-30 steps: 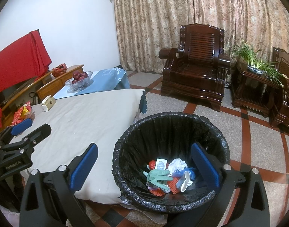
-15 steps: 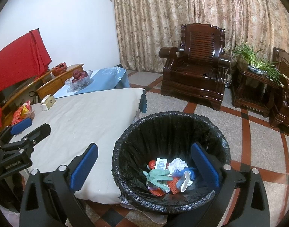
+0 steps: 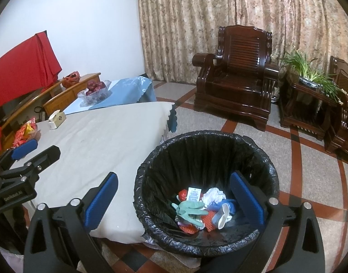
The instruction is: Collect trash
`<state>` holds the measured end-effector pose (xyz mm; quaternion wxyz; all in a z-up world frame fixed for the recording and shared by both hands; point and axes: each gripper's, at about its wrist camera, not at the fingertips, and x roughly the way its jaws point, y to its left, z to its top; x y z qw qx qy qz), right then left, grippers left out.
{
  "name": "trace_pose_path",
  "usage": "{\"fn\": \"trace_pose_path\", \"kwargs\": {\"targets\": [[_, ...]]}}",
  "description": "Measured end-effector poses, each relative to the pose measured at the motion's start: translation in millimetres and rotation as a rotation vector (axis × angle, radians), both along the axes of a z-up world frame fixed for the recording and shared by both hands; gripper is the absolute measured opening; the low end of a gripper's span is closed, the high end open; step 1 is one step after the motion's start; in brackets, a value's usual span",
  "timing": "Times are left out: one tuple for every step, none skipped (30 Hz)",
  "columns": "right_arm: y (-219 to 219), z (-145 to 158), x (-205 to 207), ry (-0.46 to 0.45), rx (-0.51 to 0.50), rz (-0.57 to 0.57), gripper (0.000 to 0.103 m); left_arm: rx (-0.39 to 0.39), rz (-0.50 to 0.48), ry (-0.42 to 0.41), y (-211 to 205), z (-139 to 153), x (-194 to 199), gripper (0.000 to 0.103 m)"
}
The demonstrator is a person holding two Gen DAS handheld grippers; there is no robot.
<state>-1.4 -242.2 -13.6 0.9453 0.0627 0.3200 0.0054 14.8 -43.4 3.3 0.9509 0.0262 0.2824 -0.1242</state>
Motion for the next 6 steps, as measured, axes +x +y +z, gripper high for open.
{"fn": "trace_pose_path", "kwargs": {"targets": [[0.2, 0.4, 0.4, 0.000, 0.000, 0.000, 0.097, 0.000, 0.000, 0.003, 1.4, -1.4, 0.4, 0.094], [0.2, 0.1, 0.1, 0.001, 0.000, 0.000, 0.097, 0.001, 0.000, 0.006, 2.6, -3.0, 0.5, 0.094], [0.2, 0.2, 0.1, 0.001, 0.001, 0.001, 0.097, 0.001, 0.000, 0.009, 3.6, -4.9, 0.3, 0.094], [0.4, 0.1, 0.8, 0.001, 0.000, 0.001, 0.097, 0.002, 0.000, 0.011, 1.2, -4.2, 1.3, 0.094], [0.5, 0.3, 0.9, 0.001, 0.001, 0.001, 0.097, 0.002, 0.000, 0.012, 1.3, -4.2, 1.5, 0.094], [0.5, -1.1, 0.1, 0.003, 0.001, 0.001, 0.097, 0.003, 0.000, 0.013, 2.0, -5.1, 1.0, 0.094]]}}
